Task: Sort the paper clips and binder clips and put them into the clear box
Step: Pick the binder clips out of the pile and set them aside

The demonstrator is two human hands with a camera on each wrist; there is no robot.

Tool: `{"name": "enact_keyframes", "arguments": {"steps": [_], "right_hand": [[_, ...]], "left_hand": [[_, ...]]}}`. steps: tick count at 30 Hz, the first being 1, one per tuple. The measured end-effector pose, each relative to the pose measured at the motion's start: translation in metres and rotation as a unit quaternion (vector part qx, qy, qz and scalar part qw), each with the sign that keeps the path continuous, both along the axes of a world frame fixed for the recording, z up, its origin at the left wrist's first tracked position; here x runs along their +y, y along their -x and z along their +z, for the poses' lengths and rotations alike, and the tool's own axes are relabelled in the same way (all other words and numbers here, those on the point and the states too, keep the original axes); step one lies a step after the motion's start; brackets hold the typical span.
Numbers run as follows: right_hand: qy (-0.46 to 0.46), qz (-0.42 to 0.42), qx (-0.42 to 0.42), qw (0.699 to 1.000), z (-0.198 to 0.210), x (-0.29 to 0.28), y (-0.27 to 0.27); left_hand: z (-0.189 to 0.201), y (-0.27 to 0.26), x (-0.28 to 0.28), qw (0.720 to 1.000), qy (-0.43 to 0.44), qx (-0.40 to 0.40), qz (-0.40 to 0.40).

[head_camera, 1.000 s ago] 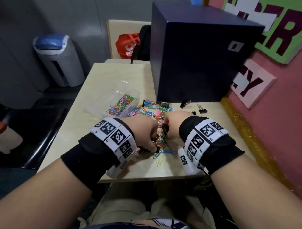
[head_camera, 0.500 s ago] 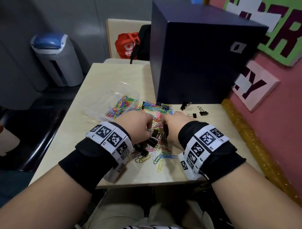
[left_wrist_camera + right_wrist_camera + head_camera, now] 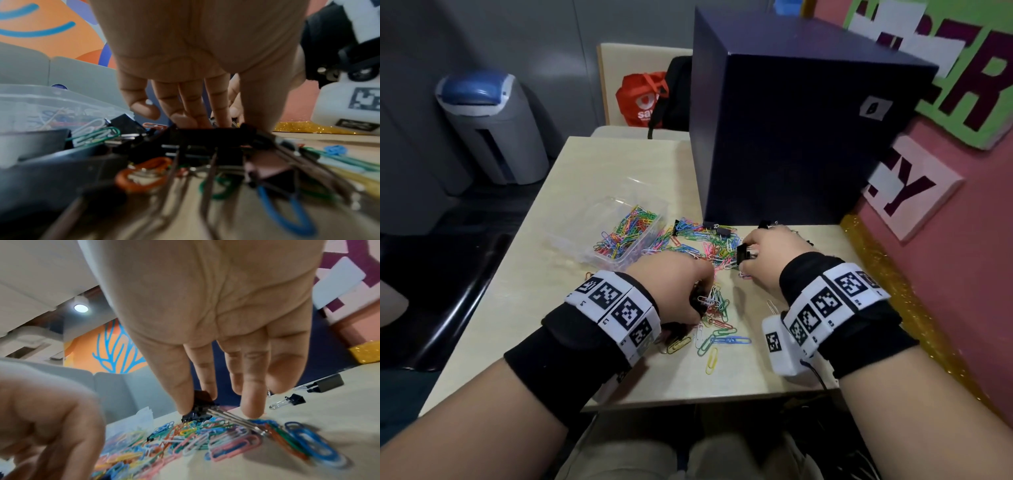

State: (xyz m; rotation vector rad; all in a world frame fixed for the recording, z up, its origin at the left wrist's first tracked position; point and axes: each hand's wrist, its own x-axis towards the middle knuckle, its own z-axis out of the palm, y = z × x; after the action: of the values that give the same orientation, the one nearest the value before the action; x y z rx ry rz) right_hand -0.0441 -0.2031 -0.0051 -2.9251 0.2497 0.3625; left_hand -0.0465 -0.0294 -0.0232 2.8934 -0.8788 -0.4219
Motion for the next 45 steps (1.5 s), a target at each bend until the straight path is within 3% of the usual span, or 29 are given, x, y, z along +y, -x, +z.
{"name": "enact_keyframes", "arguments": {"steps": [3, 10, 12, 14, 17, 20, 26, 37, 45], "right_hand": [[-0.018, -0.025, 0.005, 1.000, 0.001, -0.003, -0.005], [0.050, -0.116, 0.022, 0.992, 0.007, -0.011, -0.013], [0.054, -0.091, 0.002, 0.994, 0.001, -0.007, -0.012], [0.034, -0.009, -0.025, 0.999, -0.001, 0.001, -0.009], [-0.004, 0.130, 0.015, 0.991, 0.002, 0.019, -0.004], [-0.010, 0.187, 0.046, 0.981, 0.000, 0.035, -0.001], [0.007, 0.205, 0.049, 0.978, -0.007, 0.042, -0.003], [-0.011, 0.171, 0.003, 0.985, -0.008, 0.037, -0.004], [0.039, 0.183, 0.043, 0.981, -0.011, 0.045, -0.005]], "left_hand": [[0.000, -0.002, 0.000, 1.000, -0.002, -0.016, -0.008], [0.000, -0.003, 0.000, 0.999, 0.012, -0.029, 0.003], [0.000, -0.002, 0.001, 0.999, 0.002, -0.030, 0.015], [0.001, -0.003, 0.002, 0.999, -0.010, -0.035, 0.031], [0.002, -0.004, 0.002, 0.998, -0.009, -0.043, 0.049], [0.002, -0.005, 0.002, 0.996, 0.019, -0.048, 0.073], [0.002, -0.007, 0.005, 0.991, 0.023, -0.058, 0.120], [0.001, -0.005, 0.001, 0.996, -0.003, -0.051, 0.076], [0.002, -0.006, 0.000, 0.994, -0.038, -0.054, 0.084]]}}
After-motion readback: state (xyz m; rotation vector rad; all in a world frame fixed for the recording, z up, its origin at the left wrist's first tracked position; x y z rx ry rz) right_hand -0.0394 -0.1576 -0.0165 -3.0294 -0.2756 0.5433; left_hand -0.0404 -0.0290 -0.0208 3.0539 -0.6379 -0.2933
